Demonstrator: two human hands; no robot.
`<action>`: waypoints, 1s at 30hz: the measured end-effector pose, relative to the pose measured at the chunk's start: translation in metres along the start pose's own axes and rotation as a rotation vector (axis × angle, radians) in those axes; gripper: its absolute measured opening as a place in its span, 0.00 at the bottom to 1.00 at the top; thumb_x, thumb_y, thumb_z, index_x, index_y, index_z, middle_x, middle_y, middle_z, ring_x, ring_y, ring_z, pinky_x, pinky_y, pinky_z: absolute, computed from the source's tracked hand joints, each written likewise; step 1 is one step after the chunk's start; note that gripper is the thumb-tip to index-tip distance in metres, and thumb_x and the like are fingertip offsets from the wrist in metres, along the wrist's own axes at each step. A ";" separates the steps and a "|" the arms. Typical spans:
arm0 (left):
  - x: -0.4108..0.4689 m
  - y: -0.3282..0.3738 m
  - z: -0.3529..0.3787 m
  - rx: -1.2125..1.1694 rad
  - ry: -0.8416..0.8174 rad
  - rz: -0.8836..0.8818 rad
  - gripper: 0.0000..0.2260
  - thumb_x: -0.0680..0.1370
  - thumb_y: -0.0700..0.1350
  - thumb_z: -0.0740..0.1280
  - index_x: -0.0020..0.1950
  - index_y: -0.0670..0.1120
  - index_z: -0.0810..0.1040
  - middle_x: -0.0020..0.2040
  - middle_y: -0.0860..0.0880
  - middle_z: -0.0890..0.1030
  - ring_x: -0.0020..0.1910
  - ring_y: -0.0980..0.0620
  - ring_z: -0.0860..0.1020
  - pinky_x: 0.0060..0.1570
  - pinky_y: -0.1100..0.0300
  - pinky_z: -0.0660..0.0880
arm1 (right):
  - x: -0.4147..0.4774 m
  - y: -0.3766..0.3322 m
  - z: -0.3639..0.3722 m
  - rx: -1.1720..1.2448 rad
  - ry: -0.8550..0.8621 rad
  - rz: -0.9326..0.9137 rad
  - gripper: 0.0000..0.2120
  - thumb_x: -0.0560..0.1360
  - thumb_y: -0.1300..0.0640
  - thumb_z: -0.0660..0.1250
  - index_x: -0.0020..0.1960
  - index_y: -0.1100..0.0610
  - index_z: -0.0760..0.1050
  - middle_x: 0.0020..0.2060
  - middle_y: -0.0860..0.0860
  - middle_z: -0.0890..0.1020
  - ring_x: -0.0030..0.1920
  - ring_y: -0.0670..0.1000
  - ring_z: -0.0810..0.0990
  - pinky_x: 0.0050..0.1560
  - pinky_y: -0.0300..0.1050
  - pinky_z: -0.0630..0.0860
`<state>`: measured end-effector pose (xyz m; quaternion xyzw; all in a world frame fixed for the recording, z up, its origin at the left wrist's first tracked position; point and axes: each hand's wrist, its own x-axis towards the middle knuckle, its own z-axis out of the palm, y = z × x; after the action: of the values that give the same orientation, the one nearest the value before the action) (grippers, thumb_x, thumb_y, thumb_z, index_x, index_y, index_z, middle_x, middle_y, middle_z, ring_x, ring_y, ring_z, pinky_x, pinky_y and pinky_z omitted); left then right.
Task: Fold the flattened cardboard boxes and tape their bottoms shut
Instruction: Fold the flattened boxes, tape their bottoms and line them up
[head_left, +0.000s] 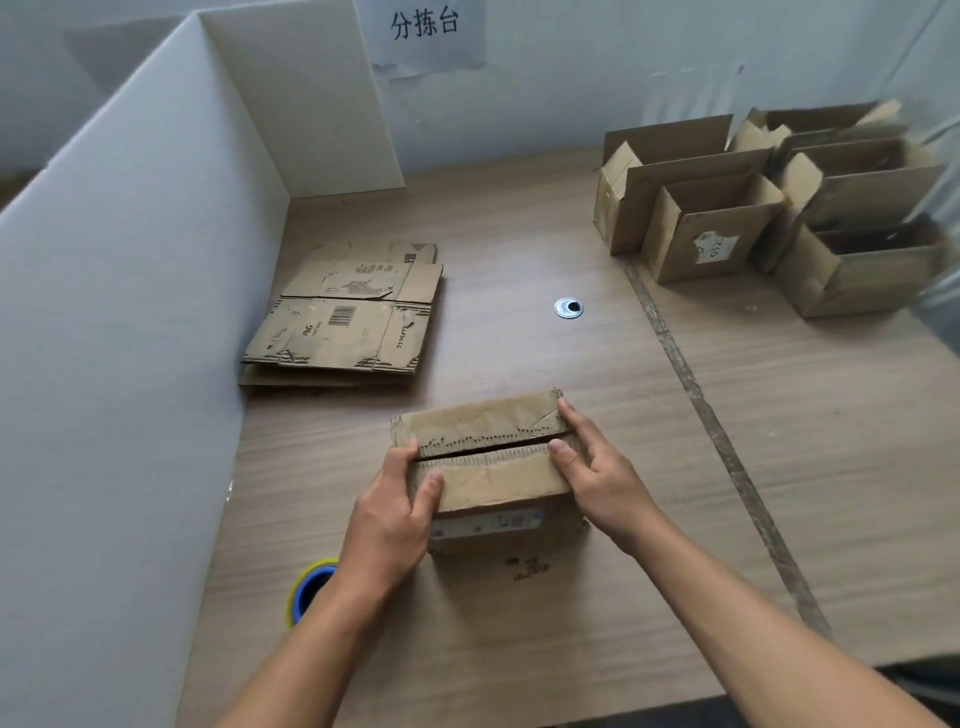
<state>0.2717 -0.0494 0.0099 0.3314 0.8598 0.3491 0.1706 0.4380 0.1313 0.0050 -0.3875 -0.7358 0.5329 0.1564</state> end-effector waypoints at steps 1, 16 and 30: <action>0.001 0.001 0.003 -0.014 -0.001 -0.009 0.18 0.81 0.52 0.65 0.70 0.51 0.70 0.67 0.48 0.78 0.65 0.44 0.76 0.54 0.62 0.66 | -0.001 0.001 -0.005 -0.003 -0.005 0.006 0.24 0.82 0.52 0.64 0.77 0.44 0.64 0.73 0.41 0.69 0.70 0.37 0.65 0.68 0.30 0.59; 0.011 0.002 0.055 -0.129 -0.108 -0.121 0.18 0.83 0.52 0.60 0.72 0.51 0.68 0.70 0.49 0.75 0.68 0.44 0.73 0.55 0.64 0.64 | 0.012 -0.004 -0.030 -0.268 0.056 -0.044 0.26 0.81 0.55 0.66 0.77 0.52 0.65 0.75 0.48 0.67 0.75 0.46 0.64 0.69 0.30 0.55; -0.009 -0.023 0.033 0.055 -0.112 -0.051 0.20 0.80 0.57 0.64 0.69 0.53 0.66 0.64 0.50 0.72 0.60 0.52 0.72 0.57 0.60 0.68 | -0.002 0.040 0.007 -0.580 -0.050 -0.139 0.23 0.81 0.52 0.63 0.75 0.50 0.68 0.81 0.53 0.47 0.80 0.57 0.44 0.78 0.48 0.46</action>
<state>0.2853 -0.0516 -0.0288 0.3331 0.8663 0.3017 0.2181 0.4510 0.1305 -0.0330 -0.3515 -0.8858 0.2977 0.0572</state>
